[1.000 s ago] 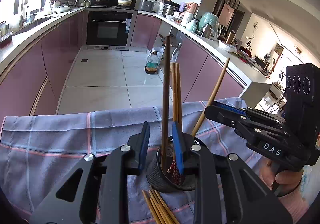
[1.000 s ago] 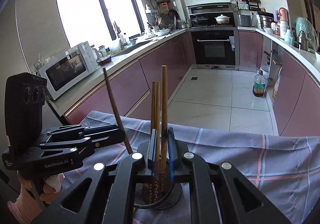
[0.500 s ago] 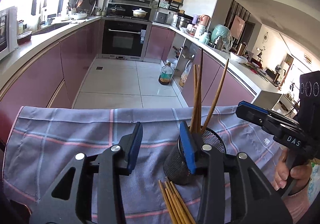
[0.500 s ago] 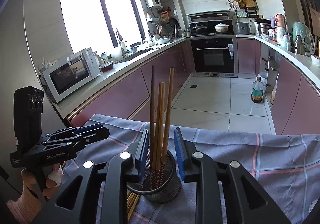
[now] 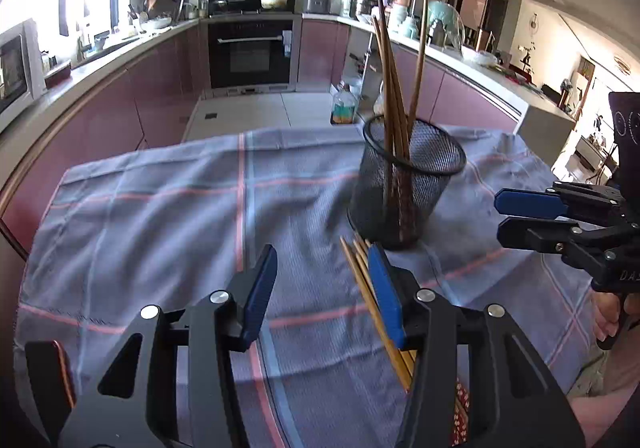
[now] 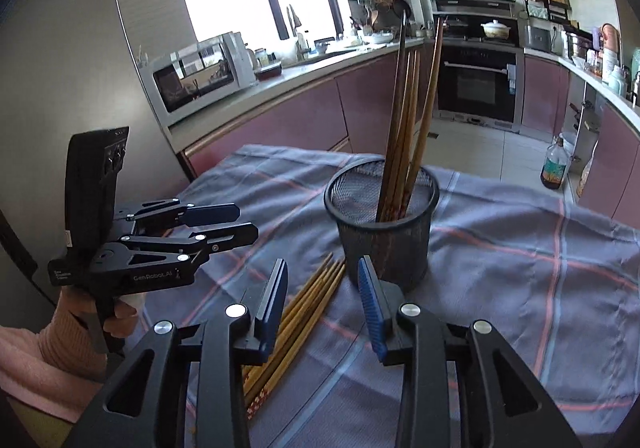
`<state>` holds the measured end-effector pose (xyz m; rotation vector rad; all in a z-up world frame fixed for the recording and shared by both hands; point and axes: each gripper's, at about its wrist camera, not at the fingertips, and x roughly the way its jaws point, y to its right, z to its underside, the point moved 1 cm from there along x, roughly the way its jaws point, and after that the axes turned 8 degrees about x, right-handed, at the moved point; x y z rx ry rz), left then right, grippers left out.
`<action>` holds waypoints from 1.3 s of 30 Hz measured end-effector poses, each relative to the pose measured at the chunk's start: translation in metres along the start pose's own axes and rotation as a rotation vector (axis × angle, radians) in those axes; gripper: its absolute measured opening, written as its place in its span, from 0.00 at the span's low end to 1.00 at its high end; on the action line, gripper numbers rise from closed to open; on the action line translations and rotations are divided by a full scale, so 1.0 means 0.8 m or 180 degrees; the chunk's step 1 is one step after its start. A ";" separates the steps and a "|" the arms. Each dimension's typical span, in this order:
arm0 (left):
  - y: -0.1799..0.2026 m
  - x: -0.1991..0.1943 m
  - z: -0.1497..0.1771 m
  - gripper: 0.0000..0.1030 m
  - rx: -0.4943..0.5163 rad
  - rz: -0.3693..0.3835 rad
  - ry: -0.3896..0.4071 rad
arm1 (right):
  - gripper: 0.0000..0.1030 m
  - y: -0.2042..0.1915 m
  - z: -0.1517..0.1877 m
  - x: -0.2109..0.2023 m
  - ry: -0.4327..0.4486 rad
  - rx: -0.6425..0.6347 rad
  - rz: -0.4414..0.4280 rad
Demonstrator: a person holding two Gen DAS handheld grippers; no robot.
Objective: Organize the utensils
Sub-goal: 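Move both tools back down to the remaining chopsticks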
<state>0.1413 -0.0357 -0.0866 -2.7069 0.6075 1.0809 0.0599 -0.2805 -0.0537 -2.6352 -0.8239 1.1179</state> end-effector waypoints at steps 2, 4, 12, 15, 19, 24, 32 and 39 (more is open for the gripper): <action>0.005 0.009 0.018 0.46 0.0004 0.0061 -0.0125 | 0.33 0.003 0.017 0.018 -0.0163 0.0095 -0.0030; 0.010 0.017 0.031 0.46 0.0004 0.0142 -0.0222 | 0.33 0.004 0.032 0.032 -0.0280 0.0176 -0.0050; 0.030 0.032 0.054 0.46 0.0059 0.0272 -0.0372 | 0.33 -0.004 0.057 0.055 -0.0448 0.0273 -0.0031; 0.034 0.036 0.057 0.46 0.0066 0.0308 -0.0412 | 0.33 -0.007 0.064 0.060 -0.0502 0.0252 0.0014; 0.040 0.043 0.060 0.46 0.0097 0.0283 -0.0489 | 0.33 -0.011 0.069 0.065 -0.0521 0.0208 0.0076; 0.041 0.045 0.061 0.45 0.0118 0.0248 -0.0511 | 0.33 -0.013 0.073 0.069 -0.0536 0.0172 0.0138; 0.039 0.046 0.062 0.46 0.0157 0.0173 -0.0549 | 0.31 -0.017 0.075 0.073 -0.0542 0.0073 0.0248; 0.036 0.046 0.063 0.43 0.0213 0.0163 -0.0570 | 0.30 -0.012 0.074 0.069 -0.0559 0.0048 0.0361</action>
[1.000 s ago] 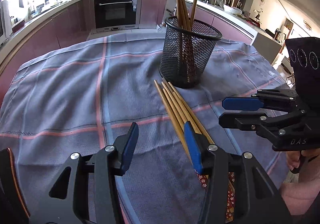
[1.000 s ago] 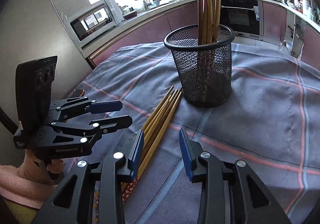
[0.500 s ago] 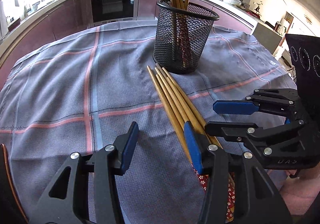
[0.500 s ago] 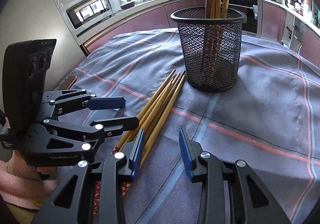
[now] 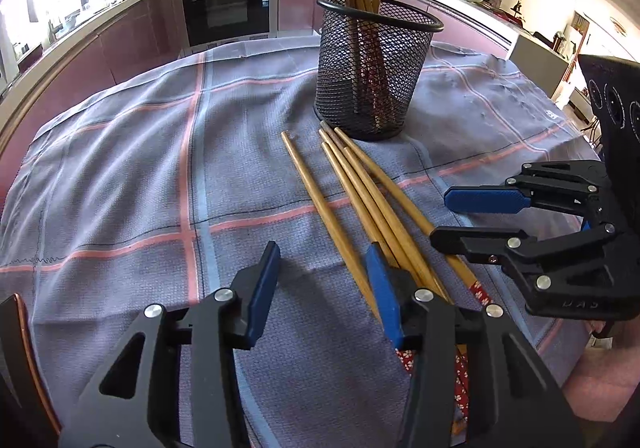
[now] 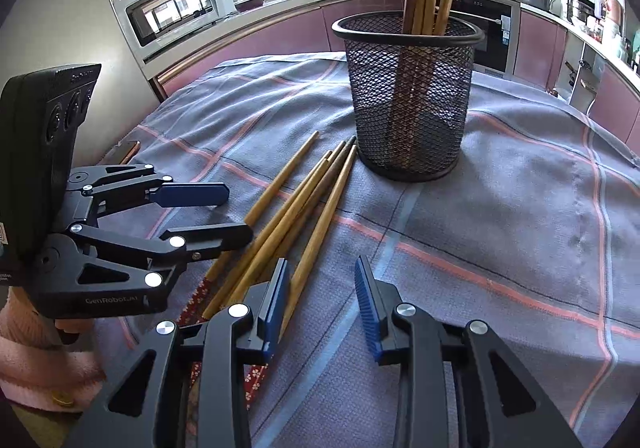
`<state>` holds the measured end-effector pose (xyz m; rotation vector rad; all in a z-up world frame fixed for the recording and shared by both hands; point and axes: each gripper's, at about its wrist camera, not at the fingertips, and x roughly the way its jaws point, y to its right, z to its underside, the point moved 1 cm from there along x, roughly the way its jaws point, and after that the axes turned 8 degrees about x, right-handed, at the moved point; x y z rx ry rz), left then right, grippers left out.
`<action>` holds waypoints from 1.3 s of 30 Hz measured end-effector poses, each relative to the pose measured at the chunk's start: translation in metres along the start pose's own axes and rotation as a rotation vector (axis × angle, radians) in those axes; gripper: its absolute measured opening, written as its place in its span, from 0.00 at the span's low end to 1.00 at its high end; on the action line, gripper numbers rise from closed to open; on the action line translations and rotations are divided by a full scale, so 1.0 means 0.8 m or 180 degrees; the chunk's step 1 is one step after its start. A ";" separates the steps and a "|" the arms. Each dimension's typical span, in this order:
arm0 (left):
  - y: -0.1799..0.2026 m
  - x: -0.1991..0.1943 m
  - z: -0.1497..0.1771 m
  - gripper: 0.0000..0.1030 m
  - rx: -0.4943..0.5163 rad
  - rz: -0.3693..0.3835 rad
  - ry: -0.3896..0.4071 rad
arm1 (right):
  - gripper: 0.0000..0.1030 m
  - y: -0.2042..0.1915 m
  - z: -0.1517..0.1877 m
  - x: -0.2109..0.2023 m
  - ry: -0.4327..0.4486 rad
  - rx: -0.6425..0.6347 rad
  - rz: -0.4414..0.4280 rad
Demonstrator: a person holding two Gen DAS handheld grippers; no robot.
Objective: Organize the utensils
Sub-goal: 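Move both tools back down to the remaining chopsticks, then grasp a chopstick with the left tool while the right tool grasps another and lifts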
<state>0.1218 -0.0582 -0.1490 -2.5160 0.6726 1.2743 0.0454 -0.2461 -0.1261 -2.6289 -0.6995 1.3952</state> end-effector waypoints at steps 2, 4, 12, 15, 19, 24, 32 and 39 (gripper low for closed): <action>-0.004 0.000 -0.001 0.42 -0.0029 0.0017 -0.0002 | 0.30 0.003 0.000 -0.001 -0.0007 0.0015 0.0010; -0.006 0.001 -0.004 0.42 -0.0042 -0.0005 -0.0005 | 0.30 0.004 -0.002 0.000 -0.0006 0.0010 0.0026; -0.013 0.014 -0.021 0.38 -0.0084 -0.0056 -0.0025 | 0.27 -0.005 -0.016 0.015 0.0028 -0.0091 0.0151; -0.012 0.018 -0.025 0.34 -0.0079 -0.0106 -0.0042 | 0.23 -0.009 -0.019 0.019 0.0046 -0.0144 0.0240; -0.013 0.018 -0.025 0.25 -0.0121 -0.0148 -0.0049 | 0.09 -0.007 -0.020 0.018 0.0034 -0.0147 0.0246; -0.020 0.015 -0.021 0.13 -0.0254 -0.0098 -0.0050 | 0.07 0.003 -0.019 0.014 0.0007 -0.0033 0.0156; -0.024 0.010 -0.012 0.08 -0.0376 -0.0051 -0.0047 | 0.05 0.008 -0.014 0.000 0.0024 0.0009 0.0035; -0.027 -0.009 -0.011 0.07 -0.0432 0.0024 0.0057 | 0.05 0.015 -0.013 -0.027 0.0151 0.0045 -0.0183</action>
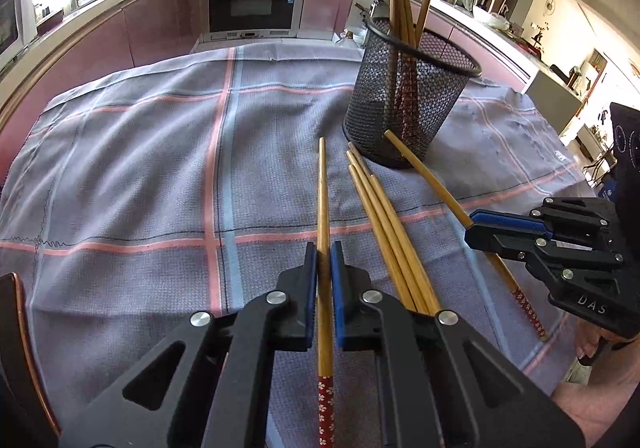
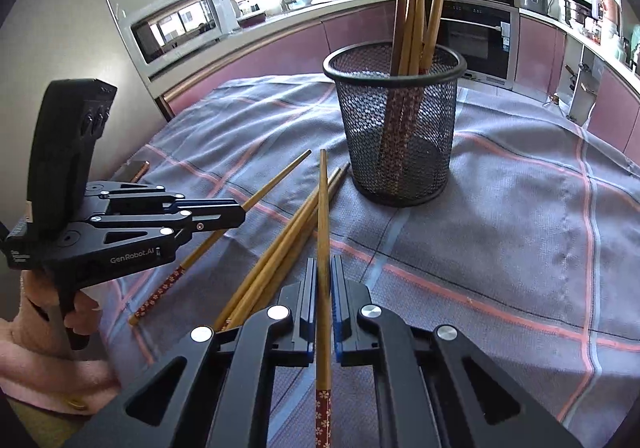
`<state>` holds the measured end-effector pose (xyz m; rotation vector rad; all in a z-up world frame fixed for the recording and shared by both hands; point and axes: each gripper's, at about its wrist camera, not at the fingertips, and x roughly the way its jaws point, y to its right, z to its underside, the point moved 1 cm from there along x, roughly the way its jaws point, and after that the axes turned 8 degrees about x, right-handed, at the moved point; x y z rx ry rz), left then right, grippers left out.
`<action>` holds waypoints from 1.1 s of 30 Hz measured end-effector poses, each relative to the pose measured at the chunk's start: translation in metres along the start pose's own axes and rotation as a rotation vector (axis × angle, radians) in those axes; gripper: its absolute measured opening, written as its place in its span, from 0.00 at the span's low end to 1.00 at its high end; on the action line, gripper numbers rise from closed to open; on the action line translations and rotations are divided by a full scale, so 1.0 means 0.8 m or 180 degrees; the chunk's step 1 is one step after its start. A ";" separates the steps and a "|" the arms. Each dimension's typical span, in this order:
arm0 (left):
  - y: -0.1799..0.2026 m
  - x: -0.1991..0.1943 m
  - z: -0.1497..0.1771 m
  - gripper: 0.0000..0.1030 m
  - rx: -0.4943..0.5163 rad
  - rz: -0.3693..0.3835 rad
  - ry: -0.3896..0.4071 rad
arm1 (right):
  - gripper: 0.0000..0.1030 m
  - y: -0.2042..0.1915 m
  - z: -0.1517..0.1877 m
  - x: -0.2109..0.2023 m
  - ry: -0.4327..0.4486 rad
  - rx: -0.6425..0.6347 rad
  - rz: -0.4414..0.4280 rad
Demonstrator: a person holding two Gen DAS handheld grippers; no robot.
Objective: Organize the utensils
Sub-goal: 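Grasp a chopstick with the left tool while the right tool grasps another and lifts, then raise both held chopsticks upright and carry them over the mesh cup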
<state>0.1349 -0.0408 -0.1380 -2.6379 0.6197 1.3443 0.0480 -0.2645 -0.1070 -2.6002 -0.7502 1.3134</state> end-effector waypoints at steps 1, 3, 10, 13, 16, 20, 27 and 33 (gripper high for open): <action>-0.001 -0.004 -0.001 0.07 -0.0006 0.0025 0.0025 | 0.05 0.000 0.000 -0.003 0.0022 0.0002 -0.0033; -0.002 -0.011 -0.002 0.07 -0.0026 0.0070 0.0062 | 0.05 -0.003 -0.001 -0.009 0.0078 0.0008 -0.0078; -0.004 -0.044 -0.010 0.07 -0.0044 0.0260 0.0263 | 0.05 -0.005 -0.010 -0.032 0.0266 0.0066 -0.0261; -0.006 -0.061 -0.013 0.07 -0.0041 0.0324 0.0364 | 0.05 -0.003 -0.015 -0.044 0.0366 0.0088 -0.0326; -0.008 -0.079 -0.017 0.07 -0.0065 0.0401 0.0467 | 0.05 0.000 -0.018 -0.056 0.0457 0.0117 -0.0374; -0.011 -0.102 -0.021 0.07 -0.0093 0.0517 0.0628 | 0.05 0.002 -0.024 -0.067 0.0556 0.0155 -0.0419; -0.014 -0.141 -0.027 0.07 -0.0099 0.0627 0.0885 | 0.05 0.005 -0.030 -0.083 0.0707 0.0189 -0.0466; -0.018 -0.157 -0.035 0.07 -0.0129 0.0675 0.1006 | 0.05 0.002 -0.039 -0.090 0.0823 0.0178 -0.0462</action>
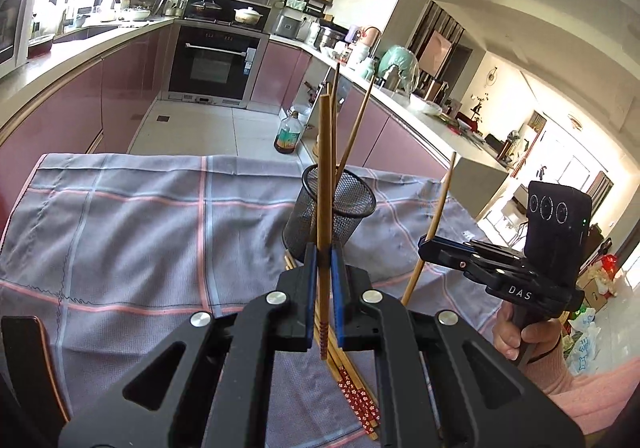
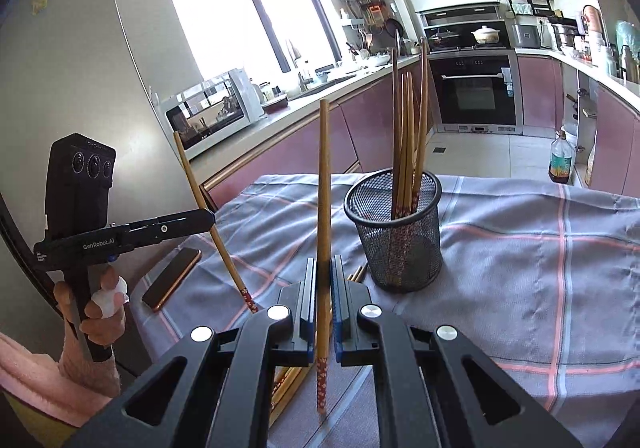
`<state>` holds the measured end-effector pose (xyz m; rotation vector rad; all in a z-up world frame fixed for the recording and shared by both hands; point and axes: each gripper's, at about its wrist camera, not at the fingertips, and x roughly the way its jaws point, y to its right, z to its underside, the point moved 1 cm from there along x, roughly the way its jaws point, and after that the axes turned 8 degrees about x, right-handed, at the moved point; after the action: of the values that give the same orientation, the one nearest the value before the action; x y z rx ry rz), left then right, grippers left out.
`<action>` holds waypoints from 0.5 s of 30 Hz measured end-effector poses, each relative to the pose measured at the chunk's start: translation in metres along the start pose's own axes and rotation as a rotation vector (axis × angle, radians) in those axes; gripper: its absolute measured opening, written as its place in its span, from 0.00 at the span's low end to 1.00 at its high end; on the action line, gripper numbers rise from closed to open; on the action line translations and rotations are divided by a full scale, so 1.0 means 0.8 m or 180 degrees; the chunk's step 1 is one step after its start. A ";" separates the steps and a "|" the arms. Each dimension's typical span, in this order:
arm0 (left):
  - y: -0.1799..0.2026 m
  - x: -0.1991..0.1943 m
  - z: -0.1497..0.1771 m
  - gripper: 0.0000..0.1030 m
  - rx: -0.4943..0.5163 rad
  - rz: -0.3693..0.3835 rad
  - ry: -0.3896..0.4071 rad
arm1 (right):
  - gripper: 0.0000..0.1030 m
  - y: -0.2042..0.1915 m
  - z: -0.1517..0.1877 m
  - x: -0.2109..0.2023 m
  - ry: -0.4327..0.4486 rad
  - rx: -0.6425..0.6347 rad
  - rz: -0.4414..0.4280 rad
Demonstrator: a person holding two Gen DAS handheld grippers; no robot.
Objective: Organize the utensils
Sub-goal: 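Raise both held chopsticks upright and carry them over the mesh cup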
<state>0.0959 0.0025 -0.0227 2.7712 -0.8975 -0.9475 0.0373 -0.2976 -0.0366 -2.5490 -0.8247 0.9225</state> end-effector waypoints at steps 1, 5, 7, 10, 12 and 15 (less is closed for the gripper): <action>0.000 -0.002 -0.002 0.07 -0.0007 0.0014 0.0018 | 0.05 0.000 -0.002 -0.002 0.0025 -0.0002 0.0004; 0.001 -0.009 -0.008 0.07 -0.0009 0.0025 0.0095 | 0.05 0.001 -0.009 -0.010 0.0102 -0.0013 0.0006; 0.000 -0.011 -0.012 0.07 -0.0009 0.0035 0.0139 | 0.05 0.001 -0.012 -0.014 0.0140 -0.0020 0.0011; 0.002 -0.014 -0.019 0.07 0.0011 0.0039 0.0192 | 0.05 -0.001 -0.019 -0.019 0.0195 -0.0035 0.0017; 0.004 -0.014 -0.025 0.07 0.0027 0.0048 0.0219 | 0.05 -0.002 -0.024 -0.022 0.0234 -0.0058 0.0030; 0.008 -0.014 -0.033 0.07 0.0060 0.0054 0.0251 | 0.05 -0.005 -0.030 -0.025 0.0291 -0.0089 0.0051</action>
<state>0.1008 0.0002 0.0064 2.7901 -0.9210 -0.8250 0.0388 -0.3088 -0.0071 -2.6037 -0.7970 0.7977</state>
